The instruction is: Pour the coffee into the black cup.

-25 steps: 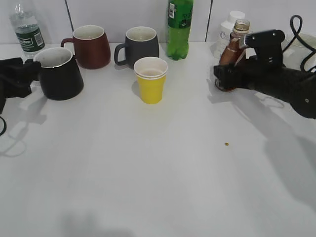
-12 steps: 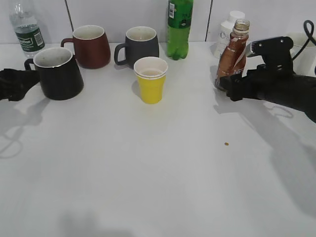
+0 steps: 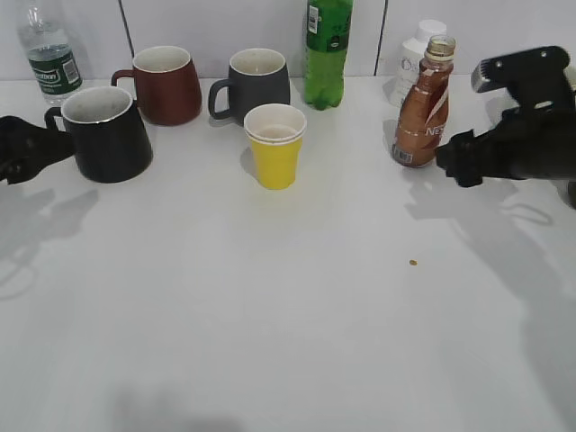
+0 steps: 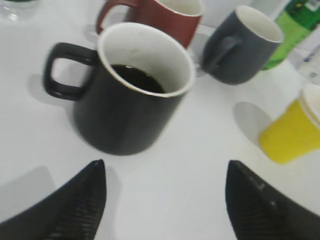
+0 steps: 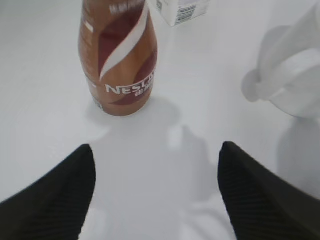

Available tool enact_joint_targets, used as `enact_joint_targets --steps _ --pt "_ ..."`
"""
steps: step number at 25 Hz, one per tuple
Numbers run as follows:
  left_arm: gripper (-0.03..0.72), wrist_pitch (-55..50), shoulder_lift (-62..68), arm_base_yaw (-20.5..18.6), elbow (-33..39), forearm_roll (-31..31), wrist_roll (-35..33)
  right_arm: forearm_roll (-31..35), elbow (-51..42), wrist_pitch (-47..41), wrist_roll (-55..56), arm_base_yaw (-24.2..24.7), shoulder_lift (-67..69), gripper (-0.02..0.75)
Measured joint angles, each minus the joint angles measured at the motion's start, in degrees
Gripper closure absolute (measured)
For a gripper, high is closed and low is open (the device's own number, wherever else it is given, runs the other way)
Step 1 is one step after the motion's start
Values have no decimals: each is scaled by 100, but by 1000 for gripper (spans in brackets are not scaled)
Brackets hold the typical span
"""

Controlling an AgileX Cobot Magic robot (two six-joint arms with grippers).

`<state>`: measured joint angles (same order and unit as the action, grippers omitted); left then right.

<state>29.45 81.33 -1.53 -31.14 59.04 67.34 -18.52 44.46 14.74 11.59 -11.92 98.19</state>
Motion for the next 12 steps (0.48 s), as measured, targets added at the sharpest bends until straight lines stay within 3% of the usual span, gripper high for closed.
enact_joint_targets --steps 4,12 --pt "127 -321 -324 215 0 649 701 0 260 -1243 120 -125 -539 140" --pt "146 -1796 -853 895 0 1365 838 384 827 -3179 147 -408 -1337 146"
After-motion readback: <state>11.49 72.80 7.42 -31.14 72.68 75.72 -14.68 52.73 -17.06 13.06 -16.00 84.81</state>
